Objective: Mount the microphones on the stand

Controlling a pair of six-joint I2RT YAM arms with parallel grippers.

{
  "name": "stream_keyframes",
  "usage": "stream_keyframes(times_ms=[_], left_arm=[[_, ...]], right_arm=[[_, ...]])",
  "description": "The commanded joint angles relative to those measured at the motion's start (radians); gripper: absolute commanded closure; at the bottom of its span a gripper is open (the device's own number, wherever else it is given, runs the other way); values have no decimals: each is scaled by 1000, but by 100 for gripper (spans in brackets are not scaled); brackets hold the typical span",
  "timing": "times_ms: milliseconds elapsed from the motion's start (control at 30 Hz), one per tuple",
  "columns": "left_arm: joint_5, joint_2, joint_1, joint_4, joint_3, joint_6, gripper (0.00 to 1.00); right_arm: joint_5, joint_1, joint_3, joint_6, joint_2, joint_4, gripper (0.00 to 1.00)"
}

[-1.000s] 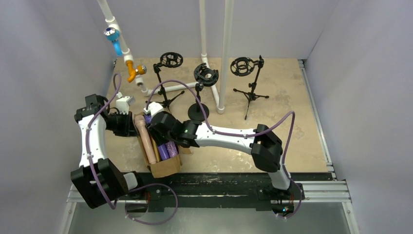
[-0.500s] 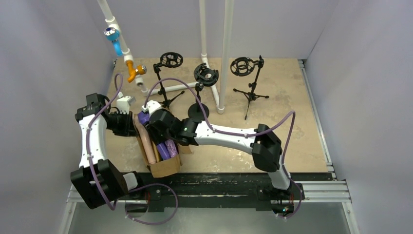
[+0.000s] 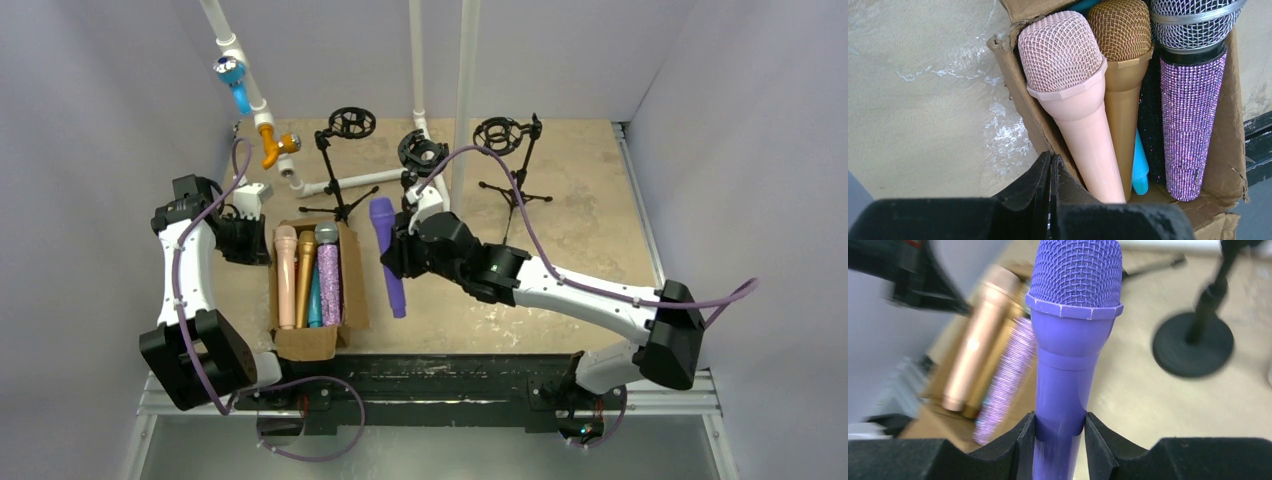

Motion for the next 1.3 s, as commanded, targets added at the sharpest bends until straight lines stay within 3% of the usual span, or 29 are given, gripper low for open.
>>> stream_keyframes(times_ms=[0, 233, 500, 667, 800, 900, 1000, 1100, 1267], left_arm=[[22, -14, -8, 49, 36, 6, 100], [85, -82, -8, 6, -9, -1, 100], [114, -88, -9, -15, -24, 4, 100], [132, -99, -8, -11, -30, 3, 100], [125, -98, -9, -8, -44, 16, 100], [114, -98, -9, -3, -58, 30, 100], [114, -97, -8, 2, -66, 31, 100], [117, -90, -8, 5, -64, 28, 100], [115, -84, -8, 8, -62, 30, 100]], right_arm=[[-21, -42, -167, 92, 32, 52, 91], [-43, -73, -243, 146, 190, 162, 97], [-107, -99, -162, 237, 370, 252, 96], [-125, -104, -90, 284, 456, 238, 78], [-150, -108, -48, 293, 484, 224, 51], [-129, -109, -46, 278, 460, 202, 40], [-103, -132, -77, 252, 404, 210, 41], [-69, -162, -114, 213, 351, 230, 48], [28, -188, -150, 97, 343, 259, 77]])
